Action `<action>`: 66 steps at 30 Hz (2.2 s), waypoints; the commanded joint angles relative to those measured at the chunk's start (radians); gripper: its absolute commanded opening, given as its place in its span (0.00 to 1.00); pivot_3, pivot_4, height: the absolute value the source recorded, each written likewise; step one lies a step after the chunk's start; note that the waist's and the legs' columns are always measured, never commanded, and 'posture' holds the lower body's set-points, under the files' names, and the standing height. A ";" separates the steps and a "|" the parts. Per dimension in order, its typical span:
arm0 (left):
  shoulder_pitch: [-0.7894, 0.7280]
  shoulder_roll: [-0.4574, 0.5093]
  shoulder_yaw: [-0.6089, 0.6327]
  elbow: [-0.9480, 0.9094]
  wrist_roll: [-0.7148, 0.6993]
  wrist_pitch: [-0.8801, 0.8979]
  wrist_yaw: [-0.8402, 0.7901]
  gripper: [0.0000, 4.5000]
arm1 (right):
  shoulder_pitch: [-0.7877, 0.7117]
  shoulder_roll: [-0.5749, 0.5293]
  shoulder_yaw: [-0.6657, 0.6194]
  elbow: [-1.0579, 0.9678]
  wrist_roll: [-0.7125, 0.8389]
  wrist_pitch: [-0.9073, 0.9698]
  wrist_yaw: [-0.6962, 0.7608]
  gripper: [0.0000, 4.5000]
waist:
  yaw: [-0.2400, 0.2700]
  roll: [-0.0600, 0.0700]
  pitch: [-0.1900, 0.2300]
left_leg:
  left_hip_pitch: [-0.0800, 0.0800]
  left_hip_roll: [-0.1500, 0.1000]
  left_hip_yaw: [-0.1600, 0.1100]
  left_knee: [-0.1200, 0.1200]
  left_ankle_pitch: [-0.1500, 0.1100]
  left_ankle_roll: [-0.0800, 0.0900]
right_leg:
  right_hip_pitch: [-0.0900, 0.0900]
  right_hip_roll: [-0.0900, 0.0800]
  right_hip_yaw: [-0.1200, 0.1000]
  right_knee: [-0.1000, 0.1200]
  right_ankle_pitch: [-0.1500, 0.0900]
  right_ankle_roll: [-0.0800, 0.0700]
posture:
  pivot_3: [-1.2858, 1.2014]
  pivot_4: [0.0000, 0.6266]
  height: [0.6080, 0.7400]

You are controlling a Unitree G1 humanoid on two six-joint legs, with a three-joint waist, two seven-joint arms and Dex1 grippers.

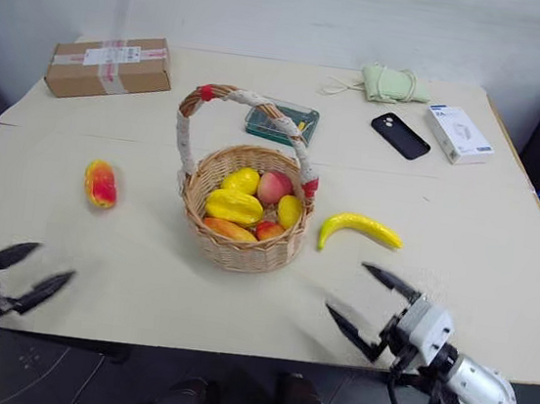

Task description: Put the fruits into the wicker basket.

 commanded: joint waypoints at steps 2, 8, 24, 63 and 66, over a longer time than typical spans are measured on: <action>0.042 0.005 0.119 0.048 -0.037 0.233 0.191 1.00 | -0.073 -0.009 -0.004 -0.106 0.066 0.058 -0.045 0.99 | 0.007 -0.002 -0.001 | 0.000 0.000 -0.001 0.000 0.000 0.000 | 0.000 0.000 -0.001 0.000 0.000 0.000 | 0.52 0.24 1.00; -0.059 0.081 0.139 -0.010 -0.134 0.421 0.230 1.00 | -0.170 -0.029 0.078 -0.183 0.062 0.120 -0.029 0.99 | 0.023 -0.008 -0.004 | -0.001 -0.001 -0.003 0.000 -0.003 -0.004 | 0.000 -0.002 -0.003 -0.001 -0.002 -0.004 | 0.52 0.24 1.00; -0.904 0.141 -0.362 0.299 0.018 0.762 0.526 1.00 | -0.162 -0.032 0.068 -0.127 -0.025 0.117 -0.046 0.99 | 0.011 -0.013 -0.007 | -0.001 -0.001 -0.001 -0.001 0.000 -0.002 | 0.000 0.000 -0.003 0.002 0.002 0.000 | 0.52 0.24 1.00; -1.108 0.102 -0.832 0.058 0.151 0.334 -0.287 0.55 | 0.076 -0.089 -0.212 -0.240 -0.030 0.214 -0.210 1.00 | 0.029 -0.004 -0.005 | 0.000 -0.004 -0.001 0.006 0.002 -0.001 | 0.002 0.011 0.008 0.002 0.003 0.003 | 0.52 0.24 1.00; -1.120 0.084 -0.839 0.082 0.158 0.298 -0.331 0.74 | 0.128 -0.089 -0.242 -0.248 -0.031 0.215 -0.191 1.00 | 0.029 -0.004 -0.005 | 0.000 -0.003 -0.001 0.005 0.001 -0.003 | 0.001 0.016 0.010 0.004 0.003 0.003 | 0.52 0.24 1.00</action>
